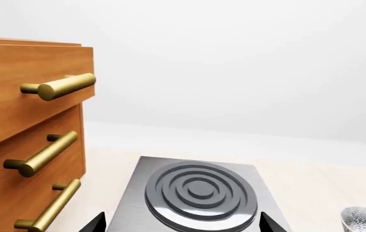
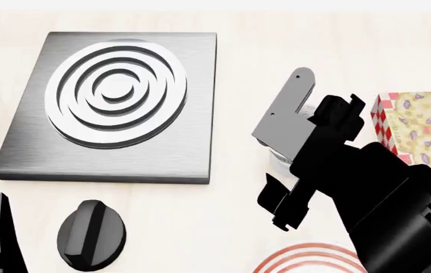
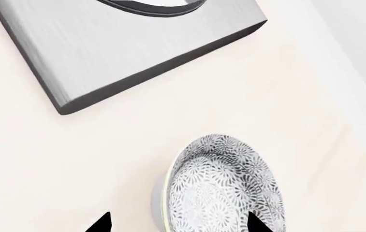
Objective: Pick the akita bowl on the ramekin and place it on the plate.
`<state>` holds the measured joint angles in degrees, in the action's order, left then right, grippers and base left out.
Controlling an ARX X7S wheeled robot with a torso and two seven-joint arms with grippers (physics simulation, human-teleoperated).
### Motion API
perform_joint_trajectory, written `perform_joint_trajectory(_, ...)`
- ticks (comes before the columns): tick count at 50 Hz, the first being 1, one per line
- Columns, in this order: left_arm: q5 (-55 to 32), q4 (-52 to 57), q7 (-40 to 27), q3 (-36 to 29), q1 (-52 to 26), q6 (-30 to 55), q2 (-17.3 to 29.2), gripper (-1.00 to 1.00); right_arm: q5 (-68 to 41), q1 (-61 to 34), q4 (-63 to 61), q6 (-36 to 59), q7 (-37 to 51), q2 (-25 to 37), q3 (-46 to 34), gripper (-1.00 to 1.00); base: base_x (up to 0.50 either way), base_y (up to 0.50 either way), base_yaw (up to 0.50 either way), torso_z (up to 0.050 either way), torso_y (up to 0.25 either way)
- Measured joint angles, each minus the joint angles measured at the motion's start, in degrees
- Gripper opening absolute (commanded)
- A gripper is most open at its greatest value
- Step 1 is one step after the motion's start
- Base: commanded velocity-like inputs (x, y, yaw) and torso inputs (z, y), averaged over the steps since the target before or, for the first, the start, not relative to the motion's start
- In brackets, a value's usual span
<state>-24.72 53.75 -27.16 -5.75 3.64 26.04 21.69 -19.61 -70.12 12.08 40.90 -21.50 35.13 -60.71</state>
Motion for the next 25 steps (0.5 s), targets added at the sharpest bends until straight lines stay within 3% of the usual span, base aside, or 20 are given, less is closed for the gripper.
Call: perform_joint_trajectory(25, -0.98, -0.05, -1.44, -0.15, -0.22, -0.5, 1.08, 1.0, 0.79, 1.4, 5.96, -3.81, 0.95, -2.65, 0.16, 1.0, 0.0, 0.0, 0.0, 0.0, 0.0)
